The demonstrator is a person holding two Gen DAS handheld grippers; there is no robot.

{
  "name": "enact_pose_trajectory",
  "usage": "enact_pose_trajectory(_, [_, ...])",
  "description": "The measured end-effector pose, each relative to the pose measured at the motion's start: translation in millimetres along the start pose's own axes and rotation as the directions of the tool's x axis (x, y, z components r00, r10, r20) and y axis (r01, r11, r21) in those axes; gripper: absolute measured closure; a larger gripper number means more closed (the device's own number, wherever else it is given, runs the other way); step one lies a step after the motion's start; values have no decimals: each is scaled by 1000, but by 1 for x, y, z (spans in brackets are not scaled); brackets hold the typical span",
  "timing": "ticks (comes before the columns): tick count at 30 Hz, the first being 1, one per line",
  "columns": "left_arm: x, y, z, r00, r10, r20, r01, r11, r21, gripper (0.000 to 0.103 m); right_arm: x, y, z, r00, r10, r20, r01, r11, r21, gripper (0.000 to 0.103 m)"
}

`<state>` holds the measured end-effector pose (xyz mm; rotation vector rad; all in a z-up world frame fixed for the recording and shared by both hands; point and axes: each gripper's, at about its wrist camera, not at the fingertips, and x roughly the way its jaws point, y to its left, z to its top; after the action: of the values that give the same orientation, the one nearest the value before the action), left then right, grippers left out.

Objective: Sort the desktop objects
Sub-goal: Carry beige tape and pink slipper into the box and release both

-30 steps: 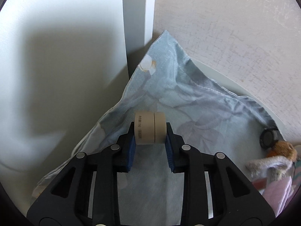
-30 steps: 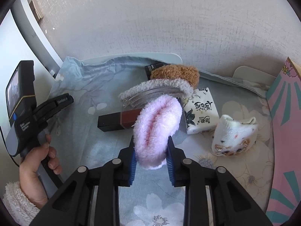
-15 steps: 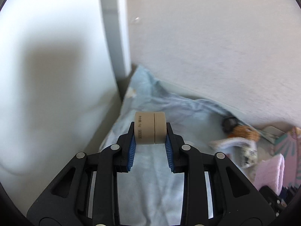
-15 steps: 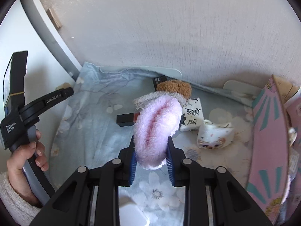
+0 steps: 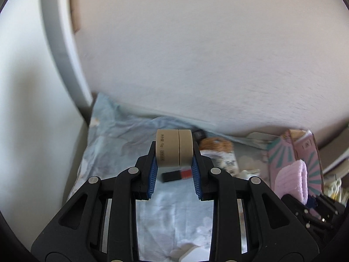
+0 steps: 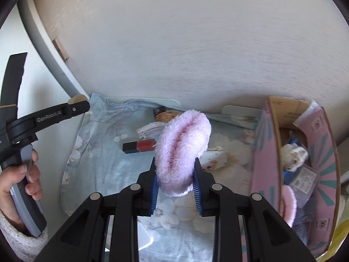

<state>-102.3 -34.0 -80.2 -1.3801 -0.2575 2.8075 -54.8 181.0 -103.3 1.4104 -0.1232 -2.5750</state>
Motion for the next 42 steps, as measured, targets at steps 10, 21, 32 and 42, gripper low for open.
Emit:
enact_pose_trajectory(10, [-33, -82, 8, 993, -108, 49, 99, 983, 153, 78, -43, -62, -4, 995, -69, 68, 58, 988, 146, 78])
enact_pose_trajectory(21, [-36, -185, 13, 969, -245, 9, 232, 926, 298, 78, -79, -121, -30, 986, -140, 91, 111, 956, 272, 78])
enact_pose_trajectory(32, [-8, -280, -11, 960, -266, -83, 274, 849, 451, 78, -92, -169, -59, 984, -155, 88, 110, 916, 386, 78])
enact_pose_trajectory(42, [37, -343, -45, 944, -247, -219, 328, 779, 535, 78, -88, -188, -77, 989, -143, 46, 112, 908, 404, 77])
